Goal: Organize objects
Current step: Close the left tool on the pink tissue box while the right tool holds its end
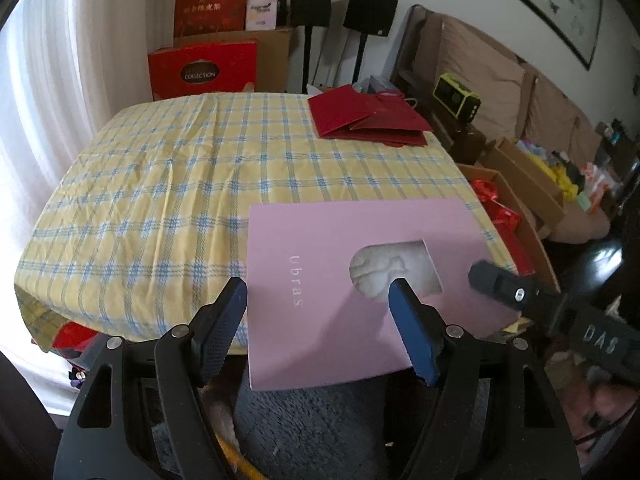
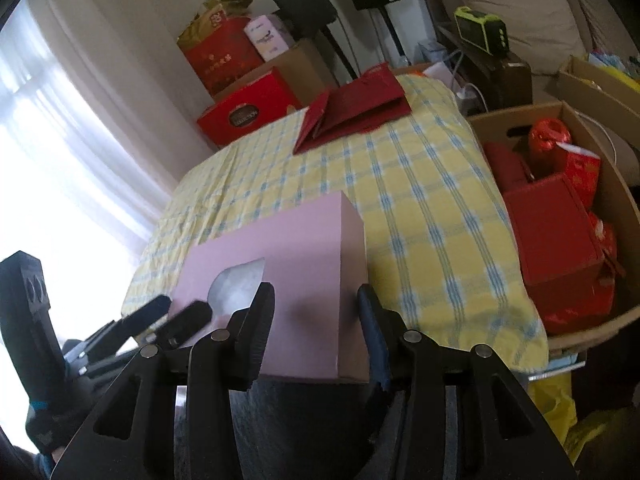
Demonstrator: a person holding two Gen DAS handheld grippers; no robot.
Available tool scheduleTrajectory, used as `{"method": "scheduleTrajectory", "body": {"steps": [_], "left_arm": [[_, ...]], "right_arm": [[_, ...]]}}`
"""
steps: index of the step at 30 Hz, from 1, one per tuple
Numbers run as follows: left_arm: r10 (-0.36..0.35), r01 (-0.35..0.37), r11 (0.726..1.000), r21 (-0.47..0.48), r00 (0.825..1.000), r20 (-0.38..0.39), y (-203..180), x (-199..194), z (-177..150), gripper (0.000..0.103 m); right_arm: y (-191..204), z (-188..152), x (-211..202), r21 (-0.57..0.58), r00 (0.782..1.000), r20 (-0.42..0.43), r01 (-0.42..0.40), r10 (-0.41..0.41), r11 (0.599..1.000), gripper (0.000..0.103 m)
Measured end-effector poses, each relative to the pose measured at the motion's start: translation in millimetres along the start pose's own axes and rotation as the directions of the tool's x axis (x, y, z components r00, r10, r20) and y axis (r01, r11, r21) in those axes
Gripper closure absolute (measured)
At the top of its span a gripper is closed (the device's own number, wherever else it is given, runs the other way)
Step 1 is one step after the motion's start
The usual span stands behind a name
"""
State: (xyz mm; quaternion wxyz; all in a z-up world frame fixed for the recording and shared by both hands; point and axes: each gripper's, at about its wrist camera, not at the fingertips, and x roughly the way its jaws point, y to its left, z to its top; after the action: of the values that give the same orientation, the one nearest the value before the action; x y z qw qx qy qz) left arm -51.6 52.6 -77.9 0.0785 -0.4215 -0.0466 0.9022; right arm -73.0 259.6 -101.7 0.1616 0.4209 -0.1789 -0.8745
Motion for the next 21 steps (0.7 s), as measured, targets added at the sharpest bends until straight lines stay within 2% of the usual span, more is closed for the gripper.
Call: {"method": "scheduleTrajectory", "body": {"steps": [5,9,13,14,16,21], "left_arm": [[-0.026,0.026,1.0,0.016,0.999,0.019,-2.3,1.0,-1.8,0.022],[-0.036,0.035,0.999,0.015,0.999,0.017,-2.1,4.8,-1.7,0.019],[-0.082,0.079,0.995,-0.062,0.996,-0.039,13.9,13.6,-2.8,0.019],[-0.075,0.071,0.993,-0.095,0.996,-0.042,20.0,13.5,-4.2,0.019],[-0.061,0.057,0.988,-0.143,0.998,-0.023,33.0,11.2,-5.9,0.019],[-0.059,0.054,0.982,-0.179,0.998,-0.023,50.0,9.1,-10.3,0.019]], "right_arm": [[-14.1,-12.7,-5.0,0.068,0.998,0.007,-0.058,0.058,0.996,0.059],[-21.6,-11.9,-1.7,0.107,0.996,0.017,-0.092,0.091,0.99,0.058],[-21.1,-11.9,-1.1,0.109,0.995,0.015,-0.095,0.094,0.989,0.057],[-21.4,-11.8,-1.3,0.109,0.995,0.012,-0.099,0.098,0.989,0.057],[-22.4,-11.5,-2.1,0.103,0.994,0.006,-0.107,0.107,0.989,0.057],[-23.6,-13.8,-0.8,0.109,0.994,-0.008,-0.108,0.11,0.988,0.057]]}}
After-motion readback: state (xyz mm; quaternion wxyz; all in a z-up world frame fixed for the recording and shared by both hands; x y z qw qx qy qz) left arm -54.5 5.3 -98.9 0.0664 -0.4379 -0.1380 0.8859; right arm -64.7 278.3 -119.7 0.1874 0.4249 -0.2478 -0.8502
